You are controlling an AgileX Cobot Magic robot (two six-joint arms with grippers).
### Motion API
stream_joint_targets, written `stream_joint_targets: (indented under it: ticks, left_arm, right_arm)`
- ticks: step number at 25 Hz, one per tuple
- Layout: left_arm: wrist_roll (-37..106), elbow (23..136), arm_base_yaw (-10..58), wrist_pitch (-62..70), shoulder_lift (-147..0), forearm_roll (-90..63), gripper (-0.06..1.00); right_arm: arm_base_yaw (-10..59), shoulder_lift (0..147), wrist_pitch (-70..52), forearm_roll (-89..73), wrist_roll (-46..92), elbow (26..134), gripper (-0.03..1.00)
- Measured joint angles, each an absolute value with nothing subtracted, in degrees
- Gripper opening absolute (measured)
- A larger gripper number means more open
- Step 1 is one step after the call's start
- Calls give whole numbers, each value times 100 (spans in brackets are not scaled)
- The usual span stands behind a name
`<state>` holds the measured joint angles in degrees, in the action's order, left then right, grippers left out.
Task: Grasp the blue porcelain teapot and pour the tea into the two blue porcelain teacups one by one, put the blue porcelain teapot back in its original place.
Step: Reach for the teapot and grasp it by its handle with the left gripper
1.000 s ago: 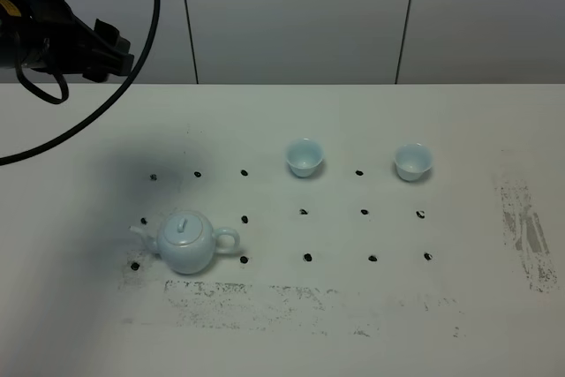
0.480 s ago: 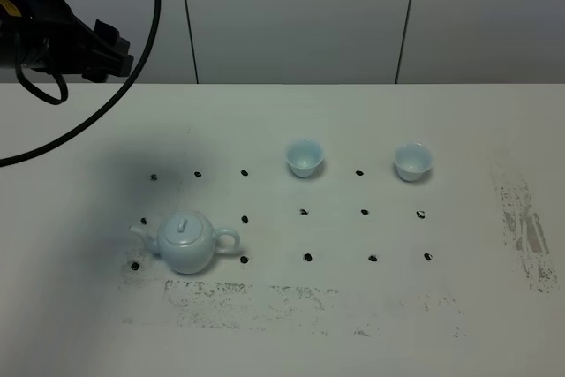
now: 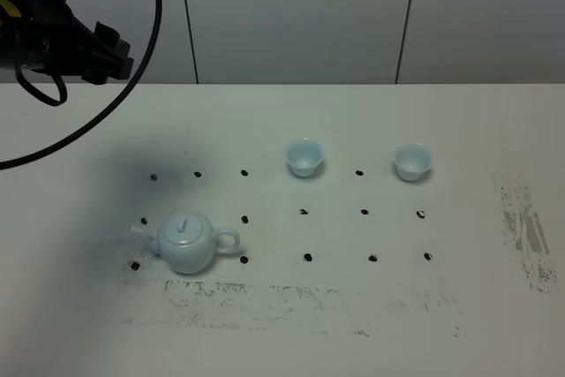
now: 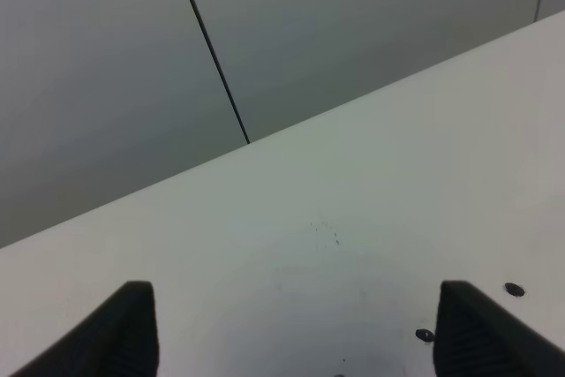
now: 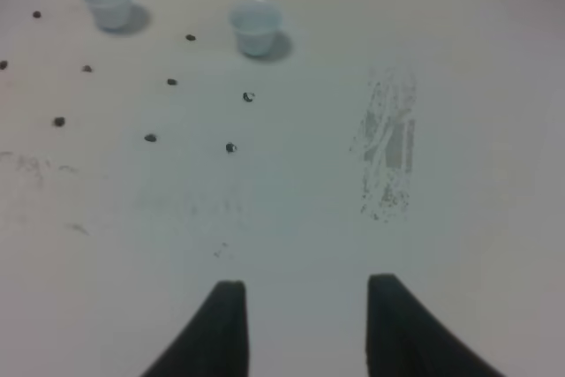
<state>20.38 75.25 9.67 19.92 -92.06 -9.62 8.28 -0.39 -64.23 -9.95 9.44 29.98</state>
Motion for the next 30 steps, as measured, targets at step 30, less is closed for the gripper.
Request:
stream_joint_targets:
  ticks: [30]
  left_arm:
    - [2450,7698,3061,3386,-9633,-144,66]
  right_arm:
    - [140,-39,-6423,-1018,878,2998,21]
